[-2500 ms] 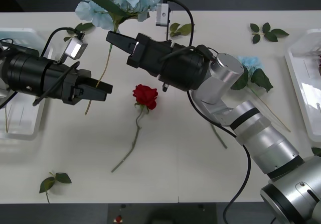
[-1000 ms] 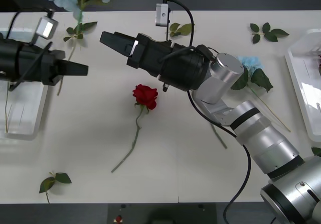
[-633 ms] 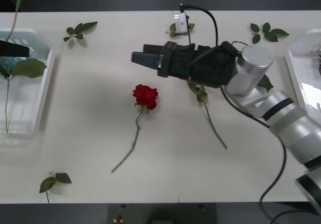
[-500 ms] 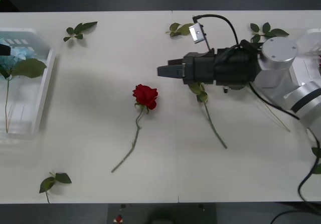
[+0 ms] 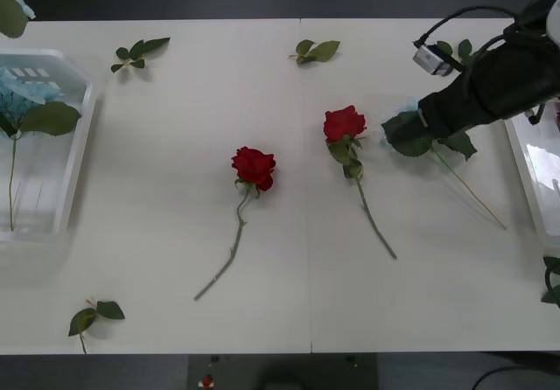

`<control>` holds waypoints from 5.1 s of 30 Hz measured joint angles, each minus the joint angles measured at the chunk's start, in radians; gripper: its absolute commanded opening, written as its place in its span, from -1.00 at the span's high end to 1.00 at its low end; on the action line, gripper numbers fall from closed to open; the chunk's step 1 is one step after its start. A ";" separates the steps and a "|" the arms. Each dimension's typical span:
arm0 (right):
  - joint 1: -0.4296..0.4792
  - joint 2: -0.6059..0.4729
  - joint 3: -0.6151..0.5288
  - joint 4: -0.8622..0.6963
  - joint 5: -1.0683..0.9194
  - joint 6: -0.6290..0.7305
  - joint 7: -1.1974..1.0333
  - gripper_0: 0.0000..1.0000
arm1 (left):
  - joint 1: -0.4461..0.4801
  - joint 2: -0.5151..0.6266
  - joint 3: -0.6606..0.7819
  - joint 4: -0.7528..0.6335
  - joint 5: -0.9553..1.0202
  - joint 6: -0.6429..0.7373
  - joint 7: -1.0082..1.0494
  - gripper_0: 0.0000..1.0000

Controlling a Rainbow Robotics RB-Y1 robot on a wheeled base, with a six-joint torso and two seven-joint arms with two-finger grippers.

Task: Put the red flowers into the right box and the blue flowers into the left box

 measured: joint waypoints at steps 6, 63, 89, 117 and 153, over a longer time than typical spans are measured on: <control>0.012 -0.006 0.048 -0.116 0.280 0.020 0.049 -1.00 | 0.000 0.000 0.003 0.015 -0.117 0.000 0.000 1.00; 0.048 0.119 0.210 0.235 0.597 -0.362 0.276 -0.56 | 0.000 -0.150 0.247 -0.054 -0.330 0.187 0.015 -1.00; 0.032 0.129 0.205 0.249 0.609 -0.363 0.276 1.00 | 0.000 -0.316 0.151 -0.580 -0.263 0.358 0.541 -1.00; 0.032 0.038 -0.068 0.251 -0.520 -0.339 0.339 1.00 | 0.000 -0.520 0.102 -0.792 -0.107 0.329 0.790 -1.00; -0.018 0.533 -0.090 0.252 -0.914 -0.573 0.453 1.00 | 0.099 -0.539 0.015 -0.792 0.174 0.007 0.434 -1.00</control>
